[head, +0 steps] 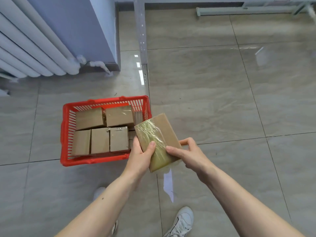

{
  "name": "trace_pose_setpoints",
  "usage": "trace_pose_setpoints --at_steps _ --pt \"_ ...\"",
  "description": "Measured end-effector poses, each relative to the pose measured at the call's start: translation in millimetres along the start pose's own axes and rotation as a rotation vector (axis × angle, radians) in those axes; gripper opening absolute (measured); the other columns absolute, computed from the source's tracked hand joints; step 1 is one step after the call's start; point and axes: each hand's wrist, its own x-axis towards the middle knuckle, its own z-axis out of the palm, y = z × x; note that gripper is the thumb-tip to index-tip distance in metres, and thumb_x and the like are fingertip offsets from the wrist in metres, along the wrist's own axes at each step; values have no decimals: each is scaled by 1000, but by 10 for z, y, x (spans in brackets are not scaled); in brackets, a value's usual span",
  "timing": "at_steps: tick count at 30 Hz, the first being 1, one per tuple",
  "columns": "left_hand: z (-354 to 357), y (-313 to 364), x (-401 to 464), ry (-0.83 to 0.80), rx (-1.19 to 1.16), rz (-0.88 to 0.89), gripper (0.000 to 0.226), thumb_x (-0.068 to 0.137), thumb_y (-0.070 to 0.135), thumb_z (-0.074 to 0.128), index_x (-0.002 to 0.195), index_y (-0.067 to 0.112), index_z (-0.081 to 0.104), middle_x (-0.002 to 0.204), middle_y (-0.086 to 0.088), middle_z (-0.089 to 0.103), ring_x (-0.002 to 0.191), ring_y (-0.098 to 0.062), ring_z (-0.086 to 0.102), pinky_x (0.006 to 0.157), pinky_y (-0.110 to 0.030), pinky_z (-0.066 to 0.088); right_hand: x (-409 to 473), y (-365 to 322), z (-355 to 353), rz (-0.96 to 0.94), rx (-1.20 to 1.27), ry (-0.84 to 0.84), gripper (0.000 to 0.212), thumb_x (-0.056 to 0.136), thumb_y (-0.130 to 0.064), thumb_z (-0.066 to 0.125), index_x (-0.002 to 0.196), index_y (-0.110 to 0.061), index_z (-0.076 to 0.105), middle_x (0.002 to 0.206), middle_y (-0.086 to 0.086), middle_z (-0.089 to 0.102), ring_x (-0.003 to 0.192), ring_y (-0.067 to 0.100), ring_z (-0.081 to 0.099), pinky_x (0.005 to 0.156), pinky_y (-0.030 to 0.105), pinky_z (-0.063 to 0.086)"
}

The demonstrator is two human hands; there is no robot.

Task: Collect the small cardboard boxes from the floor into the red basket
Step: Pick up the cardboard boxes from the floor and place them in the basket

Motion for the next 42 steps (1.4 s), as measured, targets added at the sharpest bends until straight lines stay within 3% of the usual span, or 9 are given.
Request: trace_pose_setpoints --at_steps 5,9,15,18,25,30,34,38,42 --pt "-469 78 234 17 36 8 56 90 29 66 135 35 35 121 11 59 111 -11 61 99 -39 50 89 -165 385 70 23 46 48 73 -43 78 111 -25 53 111 -1 71 102 14 64 75 33 46" --pt "-714 47 473 -32 293 54 40 92 23 59 126 35 40 133 0 51 115 -19 57 102 -44 46 185 -138 817 70 2 189 77 53 -53 81 118 -37 45 119 5 65 101 18 65 84 34 50" --pt "-832 -172 865 -212 326 -5 49 102 31 38 150 22 34 155 2 22 142 -12 27 111 -21 17 545 -47 1306 92 -100 349 117 52 -58 81 151 -41 20 136 5 33 133 30 42 112 45 39" --pt "-849 -319 1108 -244 196 -68 56 98 44 40 151 32 27 158 8 28 143 -11 30 121 -37 22 780 8 1461 83 -121 344 129 51 -57 86 155 -30 15 136 4 29 136 29 35 113 44 37" --pt "-813 -915 1723 -184 55 -138 72 65 79 56 131 56 41 147 6 46 133 -12 48 112 -43 38 1422 214 1646 -22 -50 404 106 65 -55 83 149 -21 26 149 4 39 139 24 36 115 45 34" --pt "-795 -830 1850 -216 -6 -65 39 97 37 50 136 37 47 126 7 66 114 -10 64 101 -39 50 1742 205 1715 -95 -135 420 91 77 -52 74 149 -22 28 148 3 43 136 28 35 113 41 33" --pt "-836 -900 2027 -171 2 -60 43 96 28 50 136 41 46 124 12 67 115 -9 63 105 -40 46 1944 199 1765 -78 -149 397 93 77 -49 75 150 -23 26 150 3 41 137 29 39 113 46 36" --pt "-835 -991 2149 -124 60 -79 45 93 31 47 133 51 46 133 7 53 120 -12 55 109 -42 41 2096 226 1855 -31 -159 393 93 73 -47 76 148 -22 27 147 3 45 133 29 45 111 46 40" --pt "-856 -1094 2256 -76 179 -96 49 98 19 44 142 40 40 131 0 33 113 -13 49 108 -38 43 2271 380 1896 7 -161 401 89 64 -35 71 142 -21 32 137 5 53 125 27 54 103 47 48"
